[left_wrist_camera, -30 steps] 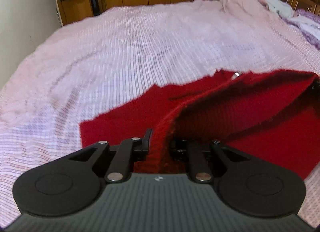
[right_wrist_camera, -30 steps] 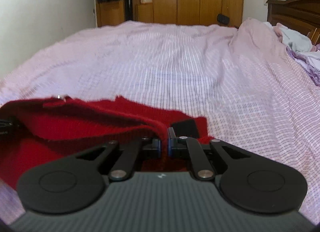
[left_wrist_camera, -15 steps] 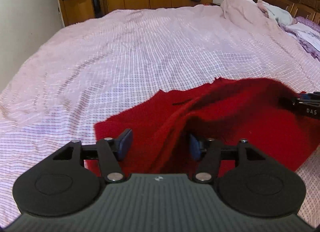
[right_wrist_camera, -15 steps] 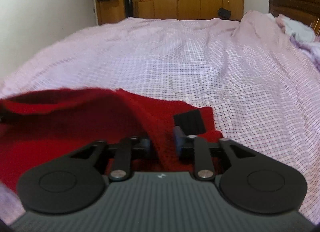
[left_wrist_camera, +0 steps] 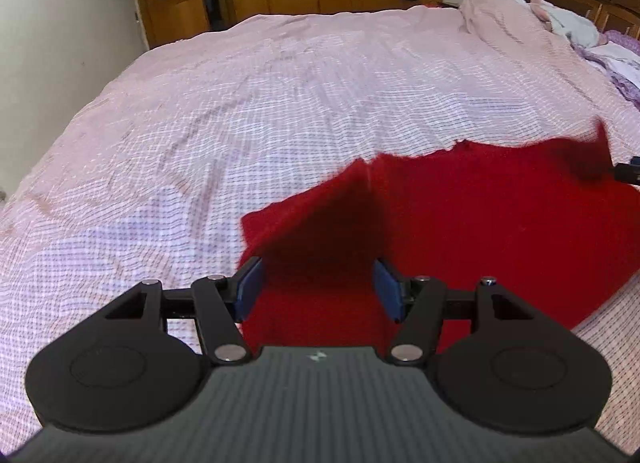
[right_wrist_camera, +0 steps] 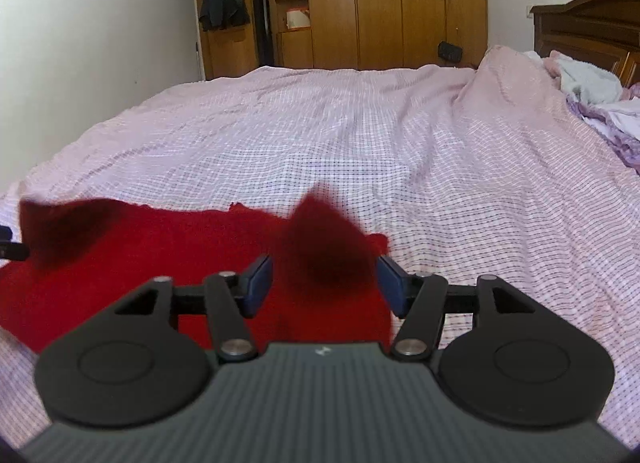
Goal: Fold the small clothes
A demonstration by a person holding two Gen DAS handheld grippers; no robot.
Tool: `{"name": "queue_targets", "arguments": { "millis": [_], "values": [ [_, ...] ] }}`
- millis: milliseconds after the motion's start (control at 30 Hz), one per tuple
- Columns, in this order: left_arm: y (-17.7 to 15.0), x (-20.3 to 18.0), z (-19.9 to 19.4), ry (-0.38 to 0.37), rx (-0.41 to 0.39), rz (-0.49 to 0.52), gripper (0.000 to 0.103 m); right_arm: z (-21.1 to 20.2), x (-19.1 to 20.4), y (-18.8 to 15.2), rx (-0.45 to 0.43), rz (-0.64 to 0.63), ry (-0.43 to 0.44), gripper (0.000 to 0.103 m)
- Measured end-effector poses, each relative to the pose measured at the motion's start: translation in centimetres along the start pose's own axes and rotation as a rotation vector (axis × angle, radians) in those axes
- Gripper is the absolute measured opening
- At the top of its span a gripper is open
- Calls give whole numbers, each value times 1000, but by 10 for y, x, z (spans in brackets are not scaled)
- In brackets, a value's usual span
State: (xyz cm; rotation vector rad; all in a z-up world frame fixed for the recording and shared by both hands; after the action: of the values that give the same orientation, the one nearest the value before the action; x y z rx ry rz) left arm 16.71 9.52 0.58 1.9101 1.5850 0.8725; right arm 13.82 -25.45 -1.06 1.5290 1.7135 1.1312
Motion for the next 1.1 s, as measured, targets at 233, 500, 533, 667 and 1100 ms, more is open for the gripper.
{"name": "queue_targets", "arguments": {
  "millis": [233,500,533,667,1100],
  "values": [
    [-4,15,6,7,6,-23,66,6,-16,-3,49,38,-6,59],
    [4,35,42,25,10,-115,66,35,-30,-9,97,101,-24,59],
    [5,37,47,31,13,-129,66,38,-31,-10,102,97,-26,59],
    [6,46,68,34,50,-209,66,49,-31,-9,104,89,-18,59],
    [16,41,99,-19,63,-250,65,65,-34,-4,96,136,49,61]
  ]
}}
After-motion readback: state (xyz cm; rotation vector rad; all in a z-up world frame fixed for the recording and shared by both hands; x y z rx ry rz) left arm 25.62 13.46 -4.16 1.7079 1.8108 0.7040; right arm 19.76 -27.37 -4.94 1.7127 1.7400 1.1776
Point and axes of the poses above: each gripper's, at about its wrist camera, not at the fingertips, and z roughly the way its jaws point, x to its left, y to its top, the point moved 6 cm from there along z, roughly the way its jaws point, and after that the axes turned 5 degrees about y, right-handed, at the moved point
